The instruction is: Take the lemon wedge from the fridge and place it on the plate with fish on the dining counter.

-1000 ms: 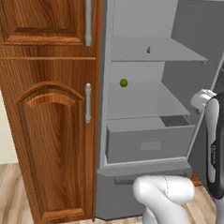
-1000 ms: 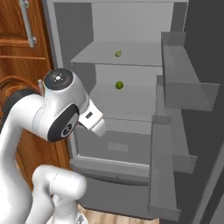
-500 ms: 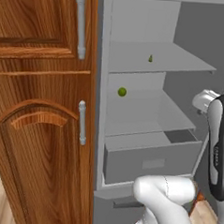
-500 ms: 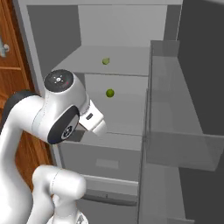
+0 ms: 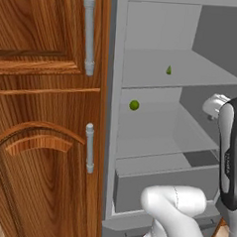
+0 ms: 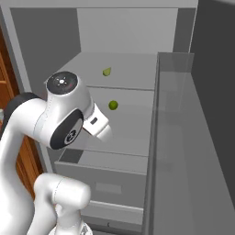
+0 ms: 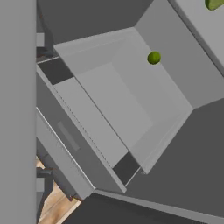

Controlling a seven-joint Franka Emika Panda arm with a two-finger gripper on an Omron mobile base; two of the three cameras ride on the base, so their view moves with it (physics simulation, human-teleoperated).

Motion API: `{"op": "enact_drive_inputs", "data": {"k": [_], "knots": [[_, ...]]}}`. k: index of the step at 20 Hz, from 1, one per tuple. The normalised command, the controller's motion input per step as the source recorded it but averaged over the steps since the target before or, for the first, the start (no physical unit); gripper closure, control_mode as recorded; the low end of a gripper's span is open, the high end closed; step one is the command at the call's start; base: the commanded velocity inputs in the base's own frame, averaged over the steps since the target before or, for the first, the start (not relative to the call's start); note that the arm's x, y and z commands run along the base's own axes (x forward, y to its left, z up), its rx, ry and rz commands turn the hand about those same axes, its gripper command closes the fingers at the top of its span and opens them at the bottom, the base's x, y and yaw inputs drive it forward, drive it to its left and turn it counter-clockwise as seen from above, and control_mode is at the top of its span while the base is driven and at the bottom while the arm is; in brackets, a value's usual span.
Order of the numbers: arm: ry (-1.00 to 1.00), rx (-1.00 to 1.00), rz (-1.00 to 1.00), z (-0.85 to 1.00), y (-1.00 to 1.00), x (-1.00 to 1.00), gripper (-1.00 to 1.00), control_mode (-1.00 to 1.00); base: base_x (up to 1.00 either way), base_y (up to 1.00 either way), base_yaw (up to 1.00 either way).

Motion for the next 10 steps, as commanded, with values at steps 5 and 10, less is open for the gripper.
{"op": "enact_drive_inputs", "data": {"k": [5,10], "knots": [[0.0,0.0,0.0,0.0,0.0,0.0,-1.0,1.0,0.52,0.09,0.0],[-0.18,-0.21,0.08,0.87,0.17,0.22,-1.0,-1.0,0.0,0.0,0.0]]}}
